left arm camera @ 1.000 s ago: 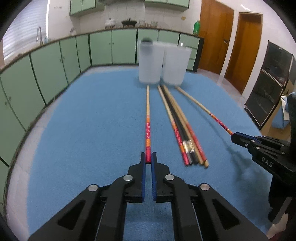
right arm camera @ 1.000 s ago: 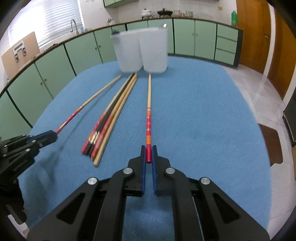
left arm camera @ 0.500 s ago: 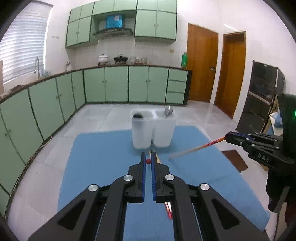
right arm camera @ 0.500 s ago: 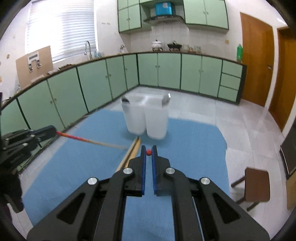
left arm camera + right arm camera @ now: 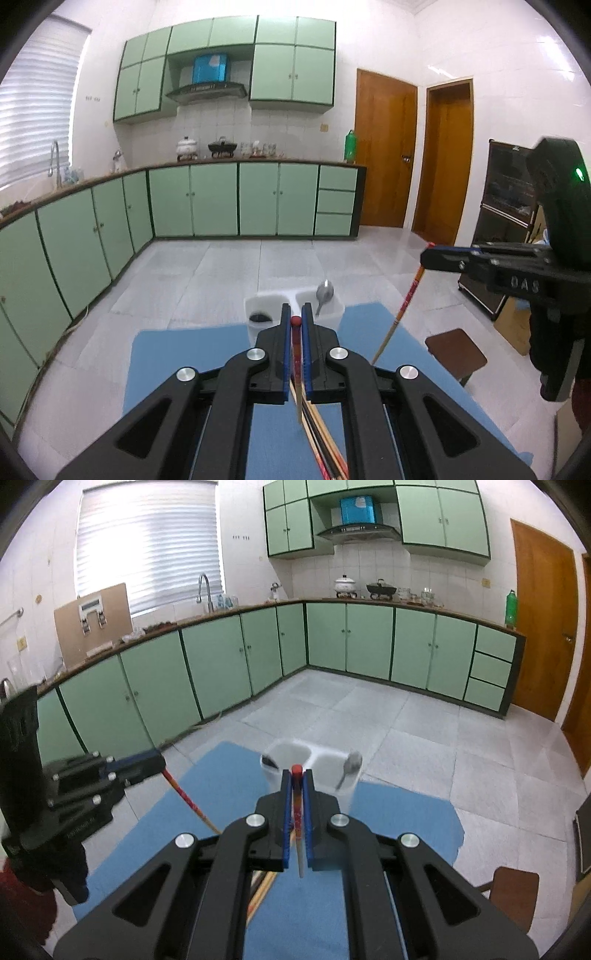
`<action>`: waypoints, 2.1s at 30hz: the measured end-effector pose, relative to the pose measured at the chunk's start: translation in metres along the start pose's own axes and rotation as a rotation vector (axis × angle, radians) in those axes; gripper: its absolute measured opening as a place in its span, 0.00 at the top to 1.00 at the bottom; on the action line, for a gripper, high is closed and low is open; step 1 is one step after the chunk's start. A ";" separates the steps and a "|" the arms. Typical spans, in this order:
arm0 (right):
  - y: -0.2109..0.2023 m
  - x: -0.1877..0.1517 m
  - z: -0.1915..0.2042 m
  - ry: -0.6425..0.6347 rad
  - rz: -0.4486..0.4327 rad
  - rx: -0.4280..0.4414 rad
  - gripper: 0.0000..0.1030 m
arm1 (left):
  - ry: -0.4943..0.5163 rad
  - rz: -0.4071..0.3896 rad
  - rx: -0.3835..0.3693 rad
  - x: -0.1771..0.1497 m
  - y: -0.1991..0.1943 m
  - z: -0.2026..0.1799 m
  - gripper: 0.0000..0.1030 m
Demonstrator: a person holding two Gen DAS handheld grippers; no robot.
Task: Organize utensils
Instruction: 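Carry the chopsticks into the white holder and open both tools, then grasp a plain wooden chopstick from the bundle with the right tool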
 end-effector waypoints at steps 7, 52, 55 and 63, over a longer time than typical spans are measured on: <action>-0.003 0.067 -0.006 -0.001 -0.094 0.003 0.95 | 0.027 -0.126 0.018 0.063 -0.001 0.007 0.95; 0.043 -0.201 -0.030 0.145 0.143 -0.205 0.27 | -0.083 0.325 0.050 -0.161 0.041 -0.014 0.43; 0.048 -0.230 -0.017 0.161 0.190 -0.197 0.27 | -0.076 0.395 0.057 -0.194 0.040 -0.021 0.43; 0.054 -0.269 0.015 0.144 0.271 -0.167 0.32 | -0.085 0.486 0.053 -0.237 0.039 -0.031 0.41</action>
Point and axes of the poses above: each gripper's, at about its wrist camera, not at the fingertips, and y roughly the way its jaws point, z to its left, x to its top, the point moved 5 cm from there along y, roughly the way its jaws point, and after that the axes turned 8 degrees about y, right-handed, at the moved point
